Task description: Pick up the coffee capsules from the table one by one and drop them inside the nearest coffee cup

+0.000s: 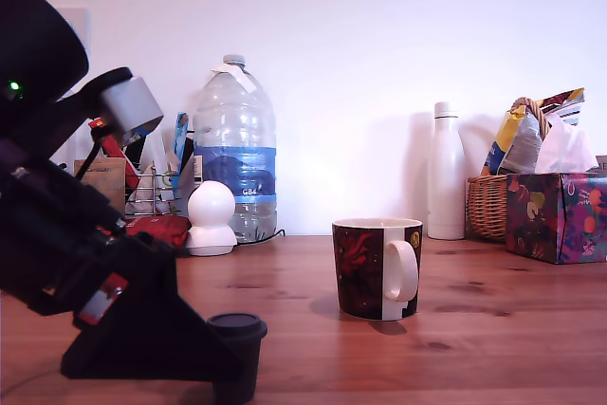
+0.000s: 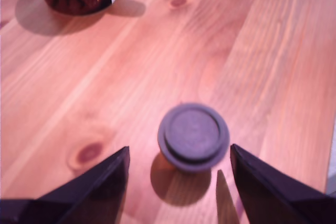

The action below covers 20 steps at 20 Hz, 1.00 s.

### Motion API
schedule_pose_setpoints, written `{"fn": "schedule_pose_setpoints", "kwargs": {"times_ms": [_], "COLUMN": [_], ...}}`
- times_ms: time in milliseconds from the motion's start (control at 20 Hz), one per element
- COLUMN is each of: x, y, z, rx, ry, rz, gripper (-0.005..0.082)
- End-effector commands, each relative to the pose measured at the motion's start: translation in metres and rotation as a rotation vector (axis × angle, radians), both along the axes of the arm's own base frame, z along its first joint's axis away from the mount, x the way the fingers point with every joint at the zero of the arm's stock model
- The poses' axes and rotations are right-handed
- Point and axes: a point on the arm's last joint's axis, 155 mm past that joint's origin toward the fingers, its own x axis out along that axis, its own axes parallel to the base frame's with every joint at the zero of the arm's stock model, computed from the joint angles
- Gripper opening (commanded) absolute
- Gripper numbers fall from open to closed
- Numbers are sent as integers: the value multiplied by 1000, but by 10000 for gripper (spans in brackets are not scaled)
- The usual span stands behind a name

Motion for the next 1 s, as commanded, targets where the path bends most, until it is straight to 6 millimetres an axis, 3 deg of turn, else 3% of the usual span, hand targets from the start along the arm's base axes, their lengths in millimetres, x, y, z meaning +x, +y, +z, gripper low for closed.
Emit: {"fn": "schedule_pose_setpoints", "kwargs": {"times_ms": [0,150,300,400,700,950], "x": [-1,-3,-6,-9,-8,-6], "y": [-2,-4,-8,-10,-13,-17], "z": [-3,-4,-4,-4,0,6], "rx": [5,9,12,14,-2,-37], "ry": [0,0,-13,-19,-26,-21], "rz": [-9,-22,-45,-61,-59,-50], "gripper": [548,514,298,222,141,140]}}
